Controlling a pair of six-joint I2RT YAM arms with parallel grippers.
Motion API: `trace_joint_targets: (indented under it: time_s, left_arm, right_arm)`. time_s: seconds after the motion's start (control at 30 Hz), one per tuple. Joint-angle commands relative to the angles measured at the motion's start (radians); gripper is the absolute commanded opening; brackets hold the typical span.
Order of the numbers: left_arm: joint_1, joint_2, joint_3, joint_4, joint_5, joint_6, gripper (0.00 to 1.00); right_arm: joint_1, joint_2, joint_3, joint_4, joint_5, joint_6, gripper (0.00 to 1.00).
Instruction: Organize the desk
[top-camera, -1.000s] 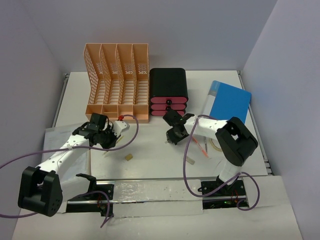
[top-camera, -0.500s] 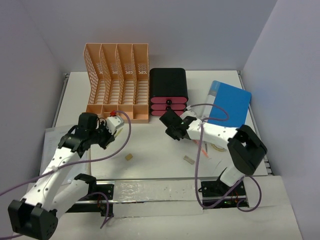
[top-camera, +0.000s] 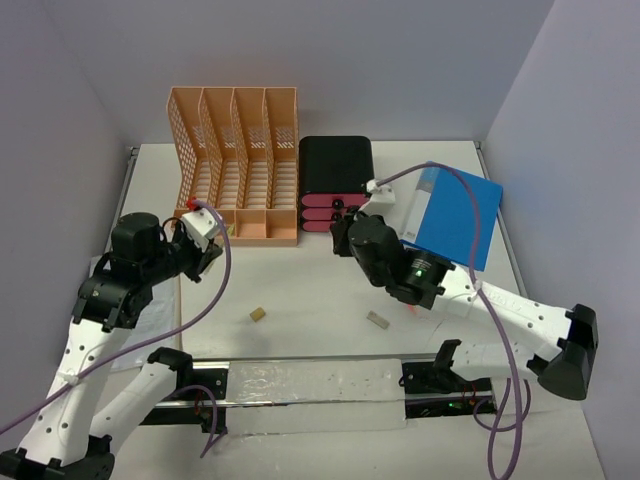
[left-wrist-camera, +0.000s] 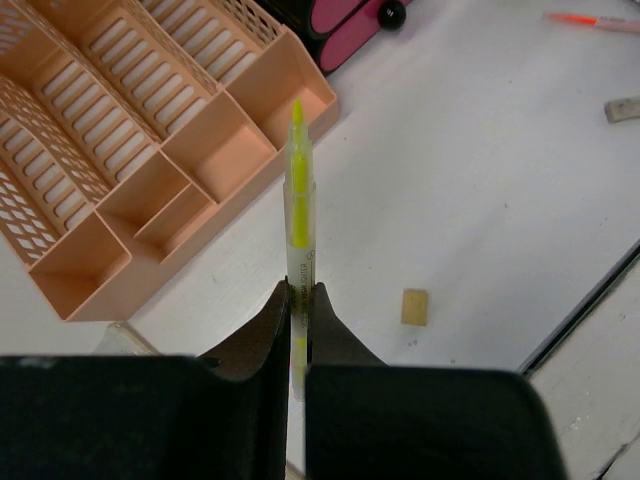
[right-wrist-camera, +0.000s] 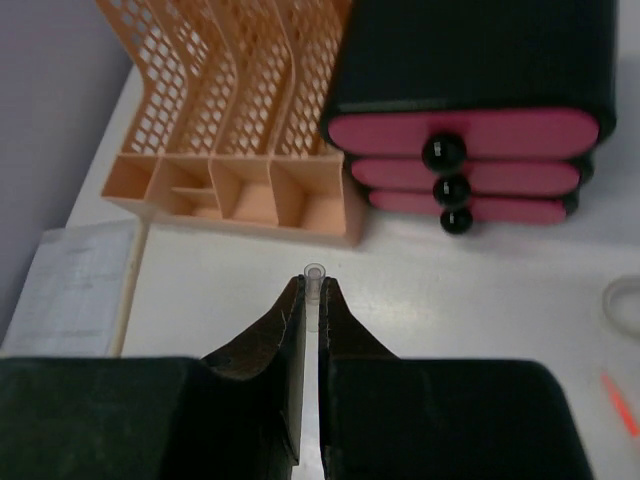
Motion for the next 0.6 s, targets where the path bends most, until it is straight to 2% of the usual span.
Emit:
trace_joint_targets:
  time_s: [0.0, 0.27, 0.43, 0.57]
  left_arm:
    - [0.007, -0.020, 0.098, -0.033, 0.037, -0.071, 0.00]
    - [0.007, -0.054, 0.167, -0.014, 0.058, -0.108, 0.00]
    - [0.007, -0.017, 0.227, -0.023, 0.077, -0.122, 0.00]
    - [0.007, 0.020, 0.253, 0.000, 0.111, -0.137, 0.00]
  right_arm:
    - [0.016, -0.035, 0.120, 0.234, 0.015, -0.329, 0.00]
    - [0.070, 0.062, 0.290, 0.511, -0.118, -0.558, 0.00]
    - [0.072, 0.112, 0.321, 0.643, -0.273, -0.612, 0.00]
    - [0.072, 0.128, 0.285, 0.762, -0.460, -0.635, 0.00]
